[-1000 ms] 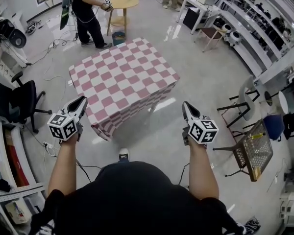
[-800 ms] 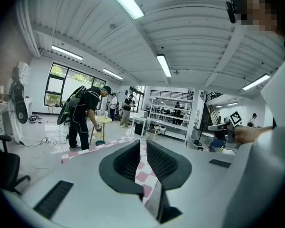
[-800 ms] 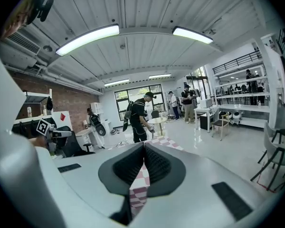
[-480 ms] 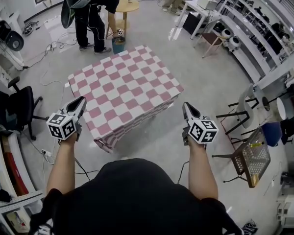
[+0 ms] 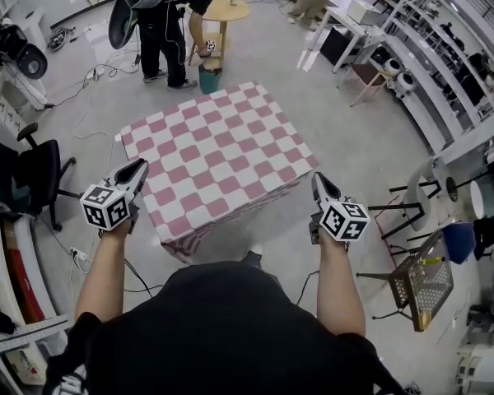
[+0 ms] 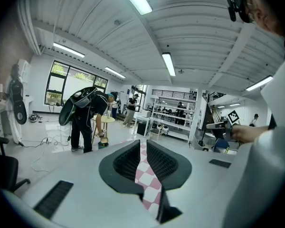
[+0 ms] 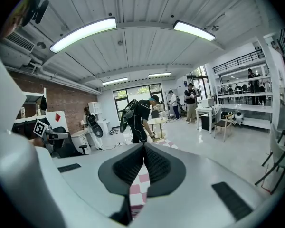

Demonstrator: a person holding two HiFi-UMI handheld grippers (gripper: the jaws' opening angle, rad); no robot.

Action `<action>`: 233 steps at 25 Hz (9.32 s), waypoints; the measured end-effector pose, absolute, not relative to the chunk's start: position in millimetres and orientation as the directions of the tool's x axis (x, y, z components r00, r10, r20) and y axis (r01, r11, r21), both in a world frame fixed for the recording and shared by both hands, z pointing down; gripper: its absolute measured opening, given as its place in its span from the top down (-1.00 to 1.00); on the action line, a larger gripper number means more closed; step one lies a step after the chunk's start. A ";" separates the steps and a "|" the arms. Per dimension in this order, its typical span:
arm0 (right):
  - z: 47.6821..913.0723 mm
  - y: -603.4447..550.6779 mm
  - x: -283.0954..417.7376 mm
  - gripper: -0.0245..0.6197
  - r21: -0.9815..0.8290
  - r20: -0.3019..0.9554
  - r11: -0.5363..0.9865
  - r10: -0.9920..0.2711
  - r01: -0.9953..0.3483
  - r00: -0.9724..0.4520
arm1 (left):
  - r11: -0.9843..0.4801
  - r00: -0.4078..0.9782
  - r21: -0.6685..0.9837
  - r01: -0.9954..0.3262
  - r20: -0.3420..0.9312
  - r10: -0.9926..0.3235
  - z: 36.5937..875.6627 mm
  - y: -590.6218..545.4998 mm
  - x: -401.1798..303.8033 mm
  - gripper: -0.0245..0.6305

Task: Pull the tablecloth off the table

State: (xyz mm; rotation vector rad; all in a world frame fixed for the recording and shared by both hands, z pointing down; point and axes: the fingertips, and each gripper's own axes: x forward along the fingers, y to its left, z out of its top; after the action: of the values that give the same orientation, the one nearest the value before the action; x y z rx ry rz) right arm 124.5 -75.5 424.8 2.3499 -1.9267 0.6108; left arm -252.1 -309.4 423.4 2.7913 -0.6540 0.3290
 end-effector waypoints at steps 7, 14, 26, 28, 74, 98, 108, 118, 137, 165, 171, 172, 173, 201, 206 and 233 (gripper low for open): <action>437.3 -127.2 166.0 0.83 -0.214 0.323 -0.179 -0.941 -0.960 0.103 | -0.844 0.850 0.185 -0.503 0.279 -0.446 431.6 -337.3 -225.8 0.76; 454.3 -198.8 220.1 0.83 -0.220 0.339 -0.087 -0.941 -0.972 0.008 | -0.790 0.795 0.171 -0.589 0.301 -0.527 439.6 -365.8 -195.7 0.76; 479.5 -332.0 293.6 0.83 -0.245 0.371 0.109 -0.907 -0.963 -0.197 | -0.581 0.602 0.171 -0.796 0.316 -0.733 438.2 -416.7 -182.4 0.76; 484.8 -350.9 308.9 0.83 -0.248 0.377 0.134 -0.899 -0.959 -0.223 | -0.543 0.567 0.169 -0.823 0.314 -0.762 436.9 -421.7 -177.4 0.76; 483.7 -462.8 217.7 0.82 -0.183 0.419 0.241 -0.858 -0.953 -0.297 | -0.434 0.488 0.226 -0.872 0.326 -0.810 468.2 -481.5 -264.7 0.76; 592.4 -491.0 315.8 0.76 -0.199 0.569 0.121 -0.794 -0.972 -0.216 | -0.403 0.485 0.271 -0.874 0.465 -0.741 555.0 -517.4 -251.6 0.63; 686.7 -477.4 383.0 0.60 -0.179 0.709 0.065 -0.683 -0.982 -0.175 | -0.310 0.408 0.272 -0.911 0.709 -0.575 672.0 -505.2 -275.7 0.38; 776.1 -455.5 425.4 0.50 -0.141 0.843 0.077 -0.514 -0.987 -0.160 | -0.166 0.350 0.308 -0.937 0.839 -0.417 782.7 -463.7 -300.4 0.32; 875.7 -408.1 473.5 0.30 -0.362 0.895 -0.137 -0.327 -0.922 -0.303 | -0.127 0.454 0.437 -0.890 0.837 -0.306 847.3 -441.3 -304.6 0.34; 872.0 -405.6 476.5 0.57 -0.328 0.870 -0.058 -0.407 -0.943 -0.278 | -0.114 0.374 0.357 -0.927 0.885 -0.276 854.6 -431.0 -311.2 0.86; 866.4 -402.5 479.6 0.84 -0.264 0.885 -0.039 -0.408 -0.964 -0.226 | -0.109 0.378 0.362 -0.926 0.876 -0.300 845.7 -428.6 -312.1 0.86; 864.4 -402.1 478.9 0.84 -0.268 0.882 -0.037 -0.411 -0.963 -0.230 | -0.110 0.381 0.365 -0.925 0.874 -0.302 844.3 -428.2 -311.6 0.86; 862.3 -401.7 478.6 0.84 -0.270 0.881 -0.037 -0.413 -0.962 -0.232 | -0.111 0.384 0.368 -0.923 0.872 -0.304 843.0 -427.8 -310.9 0.86; 773.9 -349.4 451.0 0.84 -0.092 0.858 -0.108 -0.514 -0.990 -0.023 | -0.208 0.654 0.633 -0.746 0.638 -0.405 781.4 -396.9 -318.9 0.86; 769.2 -336.8 451.0 0.84 -0.088 0.846 -0.097 -0.533 -0.991 -0.023 | -0.204 0.649 0.635 -0.745 0.620 -0.441 770.7 -376.1 -315.5 0.86; 743.0 -157.0 495.8 0.84 -0.211 0.753 0.020 -0.635 -0.977 -0.175 | -0.062 0.517 0.701 -0.710 0.460 -0.722 675.2 -181.6 -241.0 0.86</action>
State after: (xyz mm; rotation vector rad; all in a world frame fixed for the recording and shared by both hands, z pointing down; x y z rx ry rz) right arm 495.8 -157.0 743.0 1.6401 -1.8502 1.0007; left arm -241.0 -181.6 675.2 1.7797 -1.2008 -0.0159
